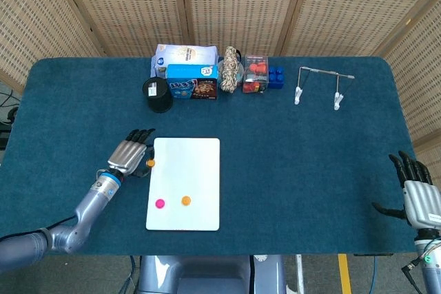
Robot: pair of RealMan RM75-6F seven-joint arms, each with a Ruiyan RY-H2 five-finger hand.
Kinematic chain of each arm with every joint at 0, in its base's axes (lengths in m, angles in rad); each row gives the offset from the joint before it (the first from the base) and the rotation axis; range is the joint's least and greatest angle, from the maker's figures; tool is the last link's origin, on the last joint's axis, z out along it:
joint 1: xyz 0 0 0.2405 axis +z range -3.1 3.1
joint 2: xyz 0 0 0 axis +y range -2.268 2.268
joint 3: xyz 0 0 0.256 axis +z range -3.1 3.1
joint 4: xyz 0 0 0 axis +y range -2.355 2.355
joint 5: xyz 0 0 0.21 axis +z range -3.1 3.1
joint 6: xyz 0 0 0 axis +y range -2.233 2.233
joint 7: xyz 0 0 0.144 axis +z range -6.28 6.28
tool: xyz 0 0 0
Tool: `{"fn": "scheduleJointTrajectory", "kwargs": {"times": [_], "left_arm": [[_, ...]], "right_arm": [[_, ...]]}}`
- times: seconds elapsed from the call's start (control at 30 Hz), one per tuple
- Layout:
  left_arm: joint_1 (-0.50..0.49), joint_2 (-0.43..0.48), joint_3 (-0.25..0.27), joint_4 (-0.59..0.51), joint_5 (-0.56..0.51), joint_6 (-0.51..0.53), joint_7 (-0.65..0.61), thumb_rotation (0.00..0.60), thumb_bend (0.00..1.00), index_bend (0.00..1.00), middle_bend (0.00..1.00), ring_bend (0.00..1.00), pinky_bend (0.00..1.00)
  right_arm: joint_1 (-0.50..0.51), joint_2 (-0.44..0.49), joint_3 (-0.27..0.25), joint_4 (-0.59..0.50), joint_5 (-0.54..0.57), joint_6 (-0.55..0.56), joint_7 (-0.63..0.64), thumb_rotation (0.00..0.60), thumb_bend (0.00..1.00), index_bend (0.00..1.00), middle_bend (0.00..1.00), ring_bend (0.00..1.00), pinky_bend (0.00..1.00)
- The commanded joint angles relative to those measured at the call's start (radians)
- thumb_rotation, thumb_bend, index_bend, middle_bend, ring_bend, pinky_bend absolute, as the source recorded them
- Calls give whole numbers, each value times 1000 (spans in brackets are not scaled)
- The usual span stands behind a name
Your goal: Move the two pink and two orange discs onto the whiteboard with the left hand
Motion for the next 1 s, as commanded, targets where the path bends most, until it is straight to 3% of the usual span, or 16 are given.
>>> {"fn": "scheduleJointTrajectory", "kwargs": {"times": [0.03,0.37,0.4,0.5,0.57,0.63,0.77,0.9,1.0], "left_arm": [[-53,-48,-1,-29,-18,-23,76,600,349,545,0,0,0],[-123,-153,4,-18,-123,-27,183,600,333,543,0,0,0],[-127,-157,8,-20,-134,-22,195,600,324,510,0,0,0],[-133,-149,13,-39,-151,-14,211,600,301,267,0,0,0],[-133,-143,13,-49,-153,-8,212,600,291,158,0,0,0],[-132,-127,14,-66,-151,5,212,600,283,110,0,0,0],[-111,-62,16,-123,-129,36,184,600,293,109,0,0,0],[-66,15,45,-159,-92,77,154,600,306,254,0,0,0],[-3,97,97,-170,-47,110,107,600,307,300,0,0,0]], "right_arm": [[0,1,1,0,3,-2,2,600,28,0,0,0,0],[-5,0,2,3,3,7,9,600,39,0,0,0,0],[-5,0,2,3,3,7,10,600,39,0,0,0,0],[-6,1,1,4,2,7,13,600,39,0,0,0,0],[-6,1,1,5,2,7,14,600,39,0,0,0,0],[-6,1,1,6,0,7,14,600,39,0,0,0,0],[-7,1,0,6,-2,8,17,600,40,0,0,0,0],[-7,2,0,6,-3,8,19,600,39,0,0,0,0],[-8,2,-2,6,-6,9,20,600,39,0,0,0,0]]}}
